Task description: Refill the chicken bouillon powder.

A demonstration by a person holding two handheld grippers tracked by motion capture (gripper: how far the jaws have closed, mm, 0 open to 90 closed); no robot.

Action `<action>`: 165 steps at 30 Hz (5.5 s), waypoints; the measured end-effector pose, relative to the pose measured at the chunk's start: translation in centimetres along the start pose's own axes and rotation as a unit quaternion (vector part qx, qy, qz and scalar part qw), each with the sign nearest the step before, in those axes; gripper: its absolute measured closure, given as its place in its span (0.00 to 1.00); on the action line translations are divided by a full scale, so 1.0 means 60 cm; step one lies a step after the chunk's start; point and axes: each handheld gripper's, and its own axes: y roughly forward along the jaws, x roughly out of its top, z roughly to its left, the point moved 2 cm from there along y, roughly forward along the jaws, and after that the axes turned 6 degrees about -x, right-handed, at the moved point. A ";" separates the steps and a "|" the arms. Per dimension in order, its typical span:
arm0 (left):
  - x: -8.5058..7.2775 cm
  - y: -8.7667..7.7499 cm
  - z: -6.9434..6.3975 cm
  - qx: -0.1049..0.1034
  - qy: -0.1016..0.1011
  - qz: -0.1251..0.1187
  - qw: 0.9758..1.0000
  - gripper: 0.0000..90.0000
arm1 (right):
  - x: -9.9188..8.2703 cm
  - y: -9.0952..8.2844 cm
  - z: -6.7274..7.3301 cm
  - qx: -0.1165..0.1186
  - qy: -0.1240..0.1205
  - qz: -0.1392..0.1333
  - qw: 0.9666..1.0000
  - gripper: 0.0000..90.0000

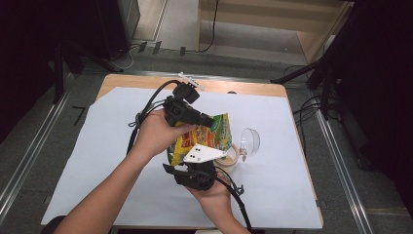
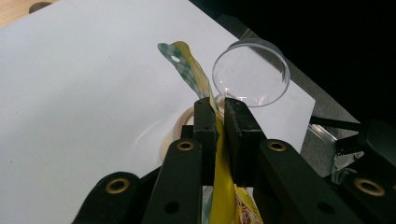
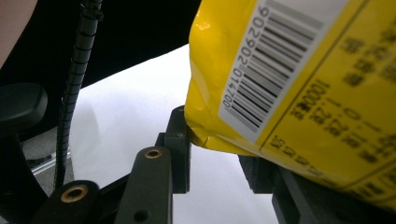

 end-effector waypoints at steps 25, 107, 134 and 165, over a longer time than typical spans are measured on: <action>-0.001 0.004 -0.003 0.000 0.008 0.004 1.000 0.94 | -0.003 0.001 -0.001 -0.003 -0.001 0.001 1.000 0.77; 0.014 0.011 0.012 -0.021 -0.016 0.014 1.000 0.93 | 0.005 -0.010 -0.006 0.014 -0.006 0.002 1.000 0.78; 0.006 0.002 0.004 -0.015 0.001 -0.006 1.000 0.94 | 0.005 -0.008 0.000 0.007 -0.012 0.001 1.000 0.78; 0.010 0.000 0.004 -0.012 0.000 -0.005 1.000 0.93 | 0.007 -0.011 0.000 0.008 -0.002 -0.005 1.000 0.76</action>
